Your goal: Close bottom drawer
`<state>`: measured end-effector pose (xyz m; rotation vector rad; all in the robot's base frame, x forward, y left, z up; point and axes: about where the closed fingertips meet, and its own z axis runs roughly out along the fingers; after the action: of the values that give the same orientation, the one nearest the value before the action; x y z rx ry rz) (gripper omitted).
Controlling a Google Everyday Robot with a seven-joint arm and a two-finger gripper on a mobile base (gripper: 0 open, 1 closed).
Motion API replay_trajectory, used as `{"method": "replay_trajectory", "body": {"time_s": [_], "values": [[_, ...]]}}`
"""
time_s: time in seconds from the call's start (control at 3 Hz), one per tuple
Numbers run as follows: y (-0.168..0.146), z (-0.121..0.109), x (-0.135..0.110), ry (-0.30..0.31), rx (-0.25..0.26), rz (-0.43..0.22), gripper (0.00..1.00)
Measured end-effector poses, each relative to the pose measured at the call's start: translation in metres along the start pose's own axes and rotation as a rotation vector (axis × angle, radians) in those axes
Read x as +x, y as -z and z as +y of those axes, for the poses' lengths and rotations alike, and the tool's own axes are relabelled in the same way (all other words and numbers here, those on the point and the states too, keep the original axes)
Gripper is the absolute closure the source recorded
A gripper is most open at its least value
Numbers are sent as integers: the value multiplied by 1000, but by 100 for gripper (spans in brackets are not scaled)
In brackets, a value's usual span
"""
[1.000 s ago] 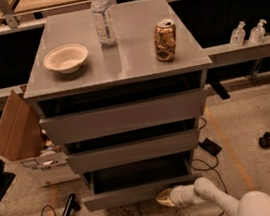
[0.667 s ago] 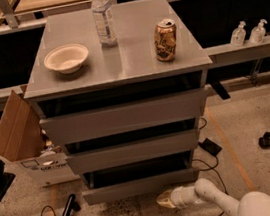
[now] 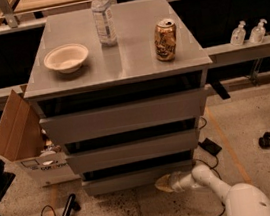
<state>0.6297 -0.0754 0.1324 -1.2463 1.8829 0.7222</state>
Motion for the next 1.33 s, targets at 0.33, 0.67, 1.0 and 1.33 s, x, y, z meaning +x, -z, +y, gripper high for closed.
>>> {"method": "replay_trajectory", "body": {"time_s": [0.33,0.67,1.0,1.33], "values": [[6,-24,-14,17,33,14,100],[34,-49,-23,62,108,38,100],[37,-41,-23,69,111,46,100],[38,-9,-19,91,116,74,100]]}}
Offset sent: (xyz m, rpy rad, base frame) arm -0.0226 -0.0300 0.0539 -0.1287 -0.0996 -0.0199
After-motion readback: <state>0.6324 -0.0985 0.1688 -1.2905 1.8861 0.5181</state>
